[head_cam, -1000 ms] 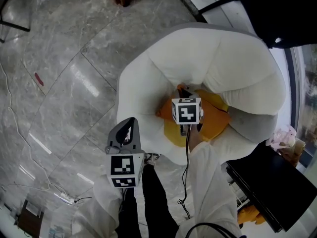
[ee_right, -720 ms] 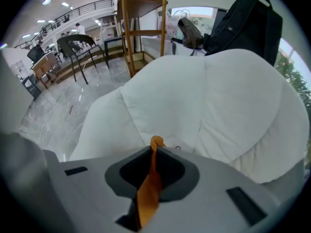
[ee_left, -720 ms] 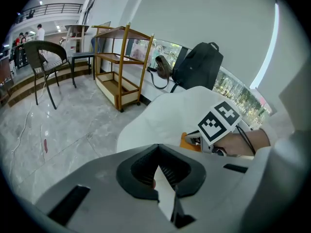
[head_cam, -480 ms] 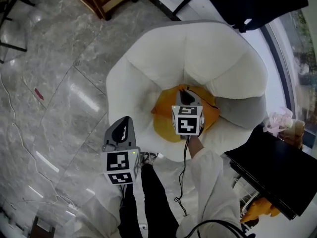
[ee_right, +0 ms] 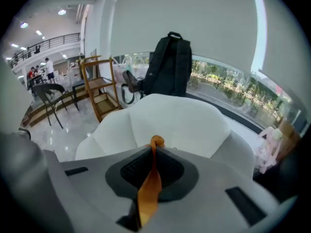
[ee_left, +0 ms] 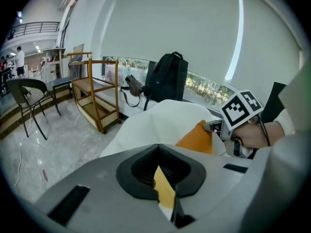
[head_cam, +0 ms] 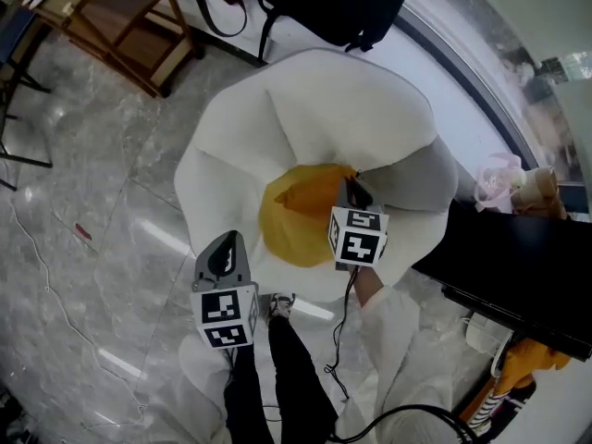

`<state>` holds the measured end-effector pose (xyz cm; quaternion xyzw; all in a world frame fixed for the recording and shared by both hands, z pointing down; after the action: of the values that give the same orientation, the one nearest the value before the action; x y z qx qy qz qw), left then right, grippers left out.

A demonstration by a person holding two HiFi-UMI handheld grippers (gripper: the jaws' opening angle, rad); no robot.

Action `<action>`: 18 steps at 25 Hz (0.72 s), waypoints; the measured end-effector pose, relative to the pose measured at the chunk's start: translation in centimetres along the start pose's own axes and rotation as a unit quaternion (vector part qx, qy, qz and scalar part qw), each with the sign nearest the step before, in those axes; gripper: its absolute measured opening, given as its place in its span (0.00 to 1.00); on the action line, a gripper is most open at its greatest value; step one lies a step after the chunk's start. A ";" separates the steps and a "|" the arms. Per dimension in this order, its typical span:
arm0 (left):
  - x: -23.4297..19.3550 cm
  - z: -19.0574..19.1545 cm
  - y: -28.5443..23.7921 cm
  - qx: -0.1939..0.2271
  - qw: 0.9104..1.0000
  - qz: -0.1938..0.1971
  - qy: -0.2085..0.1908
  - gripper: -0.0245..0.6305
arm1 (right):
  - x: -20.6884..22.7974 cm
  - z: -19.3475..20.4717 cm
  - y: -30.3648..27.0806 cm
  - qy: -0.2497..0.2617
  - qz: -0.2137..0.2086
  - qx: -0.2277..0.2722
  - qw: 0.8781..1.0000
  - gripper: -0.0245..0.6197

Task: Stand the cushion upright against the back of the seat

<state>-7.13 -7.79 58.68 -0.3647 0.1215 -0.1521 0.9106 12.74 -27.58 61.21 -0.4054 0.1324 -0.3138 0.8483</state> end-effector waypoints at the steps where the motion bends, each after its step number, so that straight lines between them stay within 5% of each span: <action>1: 0.5 -0.3 0.3 0.002 1.000 -0.002 -0.001 0.03 | 0.7 -0.1 1.1 -0.017 0.003 0.012 1.000 0.16; 5: 2.7 -1.5 1.0 0.017 1.000 -0.002 0.002 0.03 | 3.4 -0.1 4.8 -0.113 0.002 0.058 0.992 0.16; 9: 4.6 -2.2 0.7 0.030 0.999 0.009 -0.016 0.03 | 4.6 -0.1 6.7 -0.213 -0.019 0.120 0.969 0.16; 18: 7.1 -3.1 -0.3 0.032 0.999 0.022 -0.011 0.03 | 4.5 -0.2 5.7 -0.310 -0.066 0.161 0.935 0.16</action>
<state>-1.69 -12.54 55.94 -0.3345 0.1142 -0.1318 0.9261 18.57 -27.90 56.87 -0.3482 -0.2163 -0.2450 0.8786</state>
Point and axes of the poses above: the fingertips, and each gripper's own axes: y backward along the fingers, x to its right, z out of its underside, the point moved 10 cm from there along y, backward along the fingers, and after that the axes turned 12 degrees about -z, right-handed, at the moved point
